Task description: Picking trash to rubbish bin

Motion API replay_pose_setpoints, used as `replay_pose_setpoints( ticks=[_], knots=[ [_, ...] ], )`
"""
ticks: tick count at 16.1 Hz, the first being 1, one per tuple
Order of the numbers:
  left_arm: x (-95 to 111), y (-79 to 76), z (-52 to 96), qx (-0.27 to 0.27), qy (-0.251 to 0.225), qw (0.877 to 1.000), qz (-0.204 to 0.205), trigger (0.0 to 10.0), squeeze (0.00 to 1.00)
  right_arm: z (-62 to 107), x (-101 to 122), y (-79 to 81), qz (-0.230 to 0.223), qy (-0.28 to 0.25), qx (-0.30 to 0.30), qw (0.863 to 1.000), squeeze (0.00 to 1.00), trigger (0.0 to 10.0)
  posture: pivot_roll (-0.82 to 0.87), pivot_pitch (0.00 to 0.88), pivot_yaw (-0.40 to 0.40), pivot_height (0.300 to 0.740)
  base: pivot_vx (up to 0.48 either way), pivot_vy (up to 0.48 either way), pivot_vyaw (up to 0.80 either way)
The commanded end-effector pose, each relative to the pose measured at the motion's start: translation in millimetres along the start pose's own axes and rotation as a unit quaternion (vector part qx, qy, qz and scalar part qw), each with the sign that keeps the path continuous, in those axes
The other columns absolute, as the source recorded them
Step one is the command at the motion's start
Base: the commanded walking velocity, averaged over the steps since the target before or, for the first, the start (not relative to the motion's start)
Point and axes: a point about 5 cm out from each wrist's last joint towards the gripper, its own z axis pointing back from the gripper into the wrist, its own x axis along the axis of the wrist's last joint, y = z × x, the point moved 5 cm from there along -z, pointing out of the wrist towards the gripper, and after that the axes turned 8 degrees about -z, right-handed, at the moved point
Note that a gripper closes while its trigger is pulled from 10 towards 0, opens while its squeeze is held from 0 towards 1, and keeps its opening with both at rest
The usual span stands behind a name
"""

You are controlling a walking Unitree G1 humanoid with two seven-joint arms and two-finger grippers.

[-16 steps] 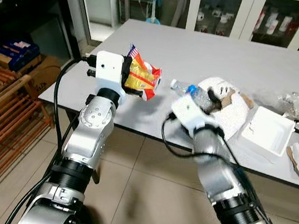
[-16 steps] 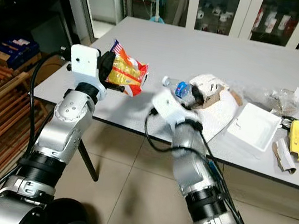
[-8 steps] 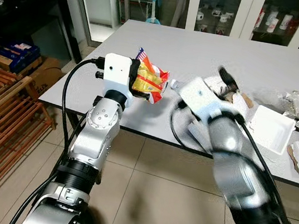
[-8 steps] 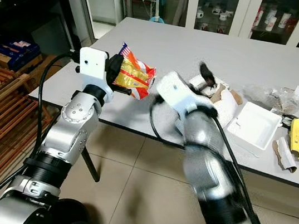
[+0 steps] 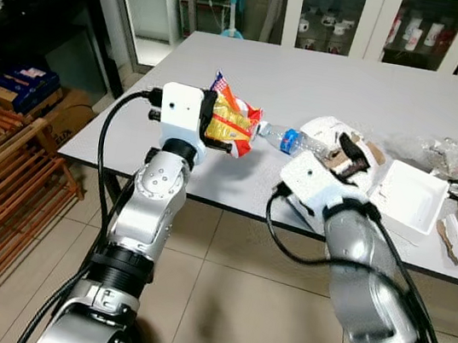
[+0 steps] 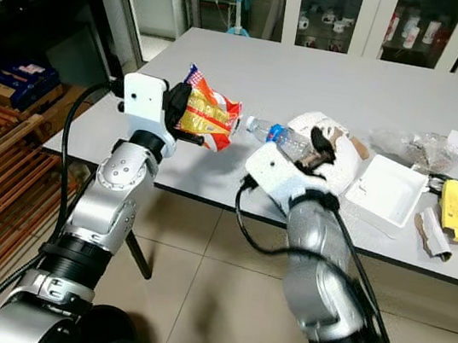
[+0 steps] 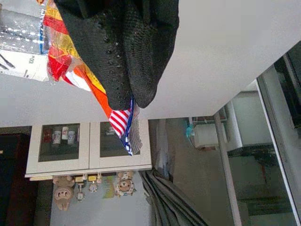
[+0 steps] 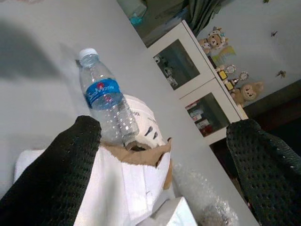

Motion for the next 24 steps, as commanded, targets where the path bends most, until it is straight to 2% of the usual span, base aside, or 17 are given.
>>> replay_pose_setpoints(
  ticks=[1, 6, 7, 10, 13, 19, 21, 24],
  knots=[
    [-5.5, 1.9, 1.8, -0.001, 0.006, 1.000, -0.006, 10.0, 0.00, 6.0, 2.0, -2.1, 0.006, -0.006, -0.014, 1.000, 0.00, 10.0, -0.07, 0.000, 0.104, 0.740, 0.000, 0.000, 0.00],
    [-6.9, -0.4, 2.3, -0.002, 0.005, 1.000, -0.002, 10.0, 0.00, 17.5, -1.8, 11.5, 0.079, -0.045, -0.022, 0.996, 0.00, 10.0, -0.08, 0.000, 0.096, 0.740, 0.000, 0.000, 0.00],
    [-7.1, -1.4, 2.4, -0.002, 0.004, 1.000, 0.000, 10.0, 0.00, 18.2, -11.1, 11.9, 0.117, -0.049, -0.024, 0.992, 0.00, 10.0, -0.08, 0.000, 0.094, 0.740, 0.000, 0.000, 0.00],
    [-7.3, -1.4, 3.0, -0.002, 0.003, 1.000, 0.000, 10.0, 0.00, 22.1, -17.5, 15.0, 0.148, -0.063, -0.009, 0.987, 0.00, 10.0, -0.08, 0.000, 0.089, 0.740, 0.000, 0.000, 0.00],
    [-7.4, -1.2, 4.4, 0.000, 0.002, 1.000, 0.000, 10.0, 0.00, 31.2, -8.6, 21.0, 0.138, -0.086, 0.007, 0.987, 0.00, 10.0, -0.08, 0.000, 0.082, 0.740, 0.000, 0.000, 0.00],
    [-8.4, -2.3, 5.6, -0.004, 0.001, 1.000, -0.003, 10.0, 0.00, 40.3, -4.0, 22.6, 0.105, -0.091, 0.017, 0.990, 0.00, 10.0, -0.09, 0.000, 0.082, 0.740, 0.000, 0.000, 0.00],
    [-8.5, -4.3, 5.4, -0.007, 0.001, 1.000, -0.003, 10.0, 0.00, 44.8, -20.8, 35.6, 0.115, -0.064, 0.045, 0.990, 0.00, 10.0, -0.10, 0.000, 0.086, 0.740, 0.000, 0.000, 0.00],
    [-8.0, -5.1, 5.4, -0.010, 0.001, 1.000, -0.003, 10.0, 0.00, 42.0, -27.5, 38.9, 0.110, -0.052, 0.051, 0.991, 0.00, 10.0, -0.09, 0.000, 0.085, 0.740, 0.000, 0.000, 0.00]
  ],
)
